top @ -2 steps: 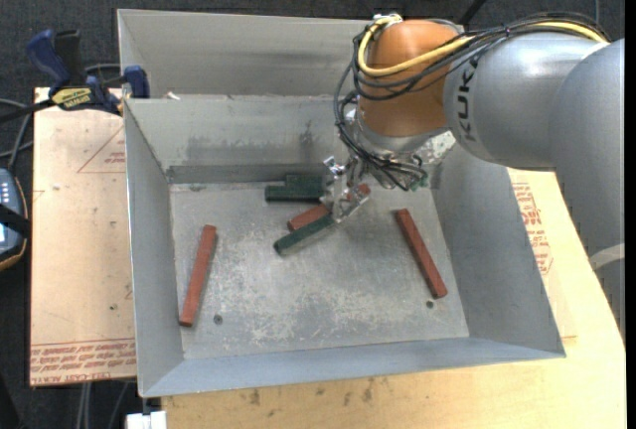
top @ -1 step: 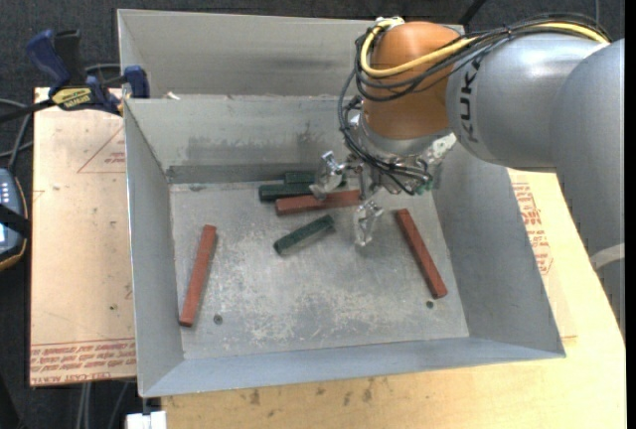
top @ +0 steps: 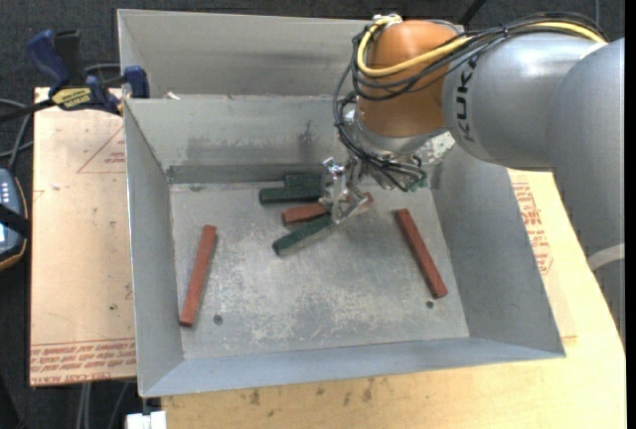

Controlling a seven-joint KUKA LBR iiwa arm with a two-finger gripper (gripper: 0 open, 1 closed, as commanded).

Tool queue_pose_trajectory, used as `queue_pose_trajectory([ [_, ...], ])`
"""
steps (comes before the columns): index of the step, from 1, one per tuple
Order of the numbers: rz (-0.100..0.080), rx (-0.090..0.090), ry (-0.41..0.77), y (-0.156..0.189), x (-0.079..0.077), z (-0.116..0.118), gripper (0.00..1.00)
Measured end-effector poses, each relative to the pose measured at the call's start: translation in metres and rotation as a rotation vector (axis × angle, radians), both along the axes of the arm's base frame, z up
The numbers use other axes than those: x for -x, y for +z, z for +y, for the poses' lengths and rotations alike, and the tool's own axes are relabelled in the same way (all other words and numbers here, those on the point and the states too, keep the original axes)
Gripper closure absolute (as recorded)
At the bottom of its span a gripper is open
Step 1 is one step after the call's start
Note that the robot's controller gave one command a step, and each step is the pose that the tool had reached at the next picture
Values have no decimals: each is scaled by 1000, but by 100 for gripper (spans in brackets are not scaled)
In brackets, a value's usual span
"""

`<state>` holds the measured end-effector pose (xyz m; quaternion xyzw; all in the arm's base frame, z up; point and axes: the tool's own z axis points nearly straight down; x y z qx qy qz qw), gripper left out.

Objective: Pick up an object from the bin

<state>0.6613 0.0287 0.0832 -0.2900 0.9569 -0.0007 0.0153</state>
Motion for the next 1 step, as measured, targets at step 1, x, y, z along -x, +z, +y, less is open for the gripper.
queue_pose_trajectory([
  [1,23,12,2,-1,3,-5,0],
])
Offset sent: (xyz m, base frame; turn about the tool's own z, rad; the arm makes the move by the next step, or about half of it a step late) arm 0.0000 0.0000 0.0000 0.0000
